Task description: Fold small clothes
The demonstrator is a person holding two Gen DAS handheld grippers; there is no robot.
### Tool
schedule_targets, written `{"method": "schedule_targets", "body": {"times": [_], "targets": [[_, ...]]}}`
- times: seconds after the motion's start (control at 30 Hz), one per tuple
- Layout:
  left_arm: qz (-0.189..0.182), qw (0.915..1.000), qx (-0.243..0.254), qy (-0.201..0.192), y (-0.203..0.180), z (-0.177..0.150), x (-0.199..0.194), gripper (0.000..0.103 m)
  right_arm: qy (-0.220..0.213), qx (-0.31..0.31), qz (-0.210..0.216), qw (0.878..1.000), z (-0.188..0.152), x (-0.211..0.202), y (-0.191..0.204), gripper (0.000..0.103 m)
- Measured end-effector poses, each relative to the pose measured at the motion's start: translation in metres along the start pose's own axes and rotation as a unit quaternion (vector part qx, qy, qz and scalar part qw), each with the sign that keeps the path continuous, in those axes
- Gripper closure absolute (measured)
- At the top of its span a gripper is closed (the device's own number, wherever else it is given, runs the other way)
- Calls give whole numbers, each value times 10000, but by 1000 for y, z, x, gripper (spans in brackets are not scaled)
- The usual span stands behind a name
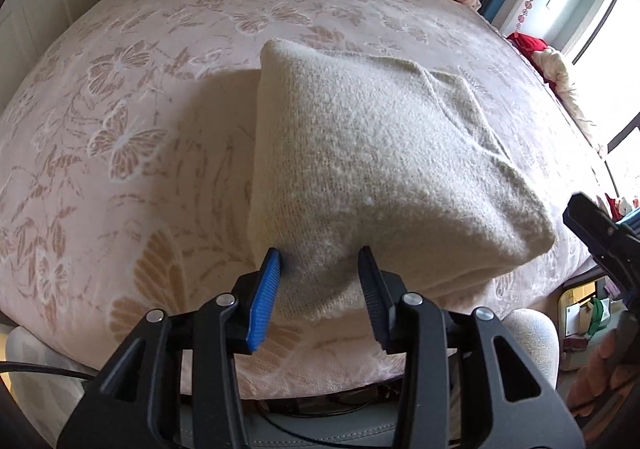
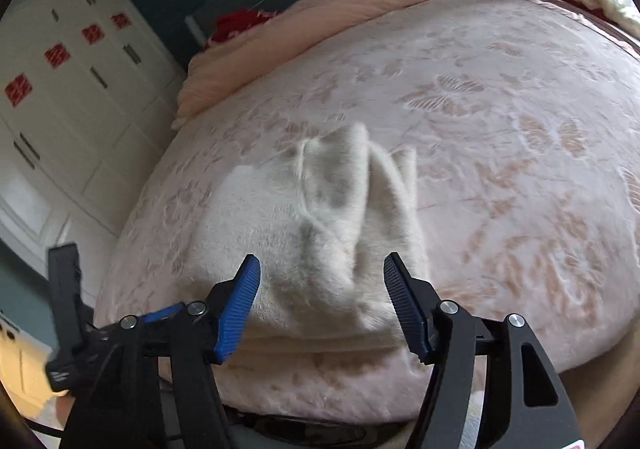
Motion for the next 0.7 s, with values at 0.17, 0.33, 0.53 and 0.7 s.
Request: {"method": "schedule_targets", "body": {"times": [0.17,0.33,0.53,0.7], "targets": [[83,10000,15,9,-2,-1,0,63,246,140,-40,9996,-16,28,-1,88],[123,9996,193,133,-4,-6,11,50,30,253,-366,9990,-13,12,-32,92],[6,9996,55,277,-5,-9,12,52,8,219,-443,9988,-7,5,-30,86],[-361,9986,-144,-351,-6,36,-33,52,-597,-217,-37,9980,48,-15,13,83]]}}
Point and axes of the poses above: each gripper's, at about its wrist camera, not at the fingertips, and x roughly the way its jaws point, y to its left, z to its top, the point moved 7 cm from there along x, roughly the way its jaws point, and after that the axes turned 12 degrees about -y, right-handed, at the moved point
